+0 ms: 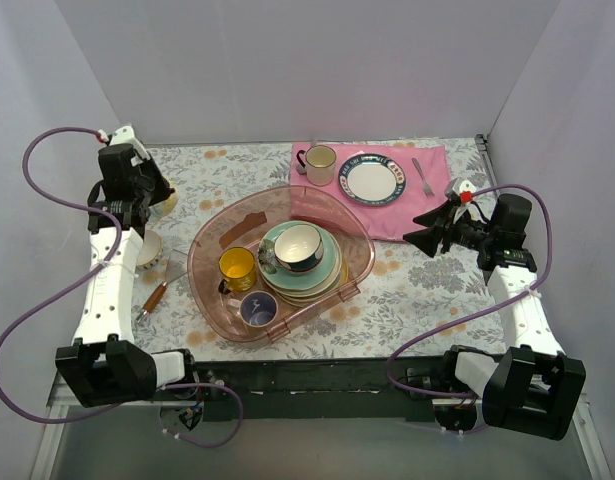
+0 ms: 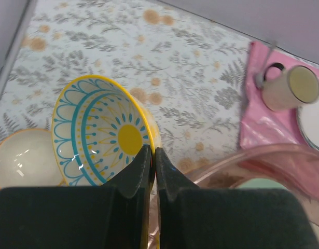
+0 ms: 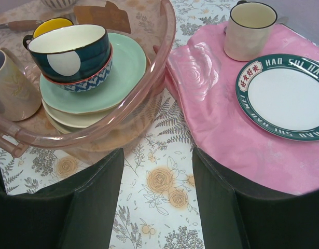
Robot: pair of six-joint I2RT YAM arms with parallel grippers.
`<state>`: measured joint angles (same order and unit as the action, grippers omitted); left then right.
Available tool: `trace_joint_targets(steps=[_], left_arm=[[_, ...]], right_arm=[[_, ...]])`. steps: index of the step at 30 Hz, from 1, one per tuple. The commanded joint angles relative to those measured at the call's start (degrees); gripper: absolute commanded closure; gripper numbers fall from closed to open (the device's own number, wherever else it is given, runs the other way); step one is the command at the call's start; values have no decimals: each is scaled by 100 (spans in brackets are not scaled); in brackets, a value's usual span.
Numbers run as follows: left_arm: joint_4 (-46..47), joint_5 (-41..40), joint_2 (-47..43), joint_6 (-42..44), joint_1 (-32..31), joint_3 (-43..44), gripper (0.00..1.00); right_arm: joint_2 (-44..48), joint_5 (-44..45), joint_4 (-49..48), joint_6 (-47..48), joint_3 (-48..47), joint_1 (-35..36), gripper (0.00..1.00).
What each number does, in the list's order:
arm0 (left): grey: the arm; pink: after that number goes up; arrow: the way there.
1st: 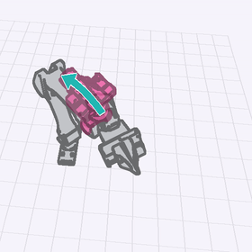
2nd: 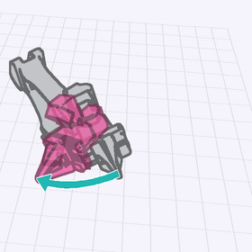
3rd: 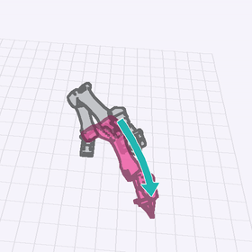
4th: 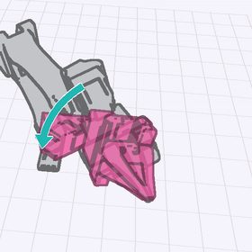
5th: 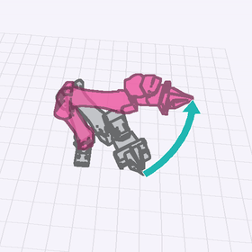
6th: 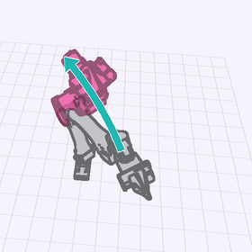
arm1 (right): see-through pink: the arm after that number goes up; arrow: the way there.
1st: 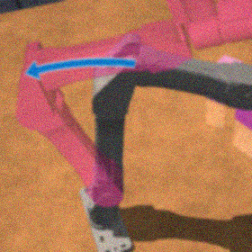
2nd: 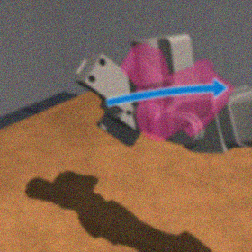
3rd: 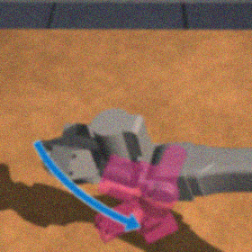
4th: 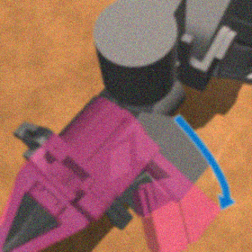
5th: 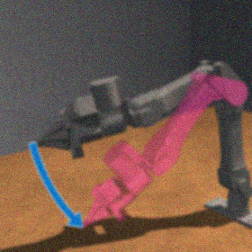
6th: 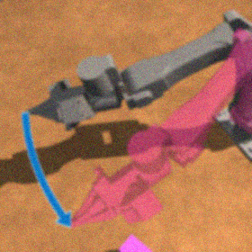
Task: Place the mixed dishes into the plastic bin
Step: Place the bowl in the plastic bin.
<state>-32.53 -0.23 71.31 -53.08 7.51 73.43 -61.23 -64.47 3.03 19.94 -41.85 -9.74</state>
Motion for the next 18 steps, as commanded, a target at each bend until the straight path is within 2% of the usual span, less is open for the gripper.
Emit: trace_joint_targets(steps=[1,2,5,11,15,16,18], left_arm=[[204,707,-398,412,-634,426,100],[282,795,-485,447,-671,427,100],[423,1103,-635,474,-1329,409,100],[800,1113,-846,544,-2560,225,100],[977,753,-864,702,-3552,49,100],[1038,683,-856,755,-3972,-12,100],[1196,271,-820,921,-4440,-144,100]], right_arm=[[76,-57,-109,62,-166,-46,37],[59,-66,-109,53,-175,-46,37],[15,74,214,307,-376,-46,37],[-266,250,1866,1264,-1500,-46,37],[-565,145,2745,1346,-2431,-37,37],[-652,75,3069,1302,-2634,-37,36],[-933,4,3265,909,-3267,7,36]])
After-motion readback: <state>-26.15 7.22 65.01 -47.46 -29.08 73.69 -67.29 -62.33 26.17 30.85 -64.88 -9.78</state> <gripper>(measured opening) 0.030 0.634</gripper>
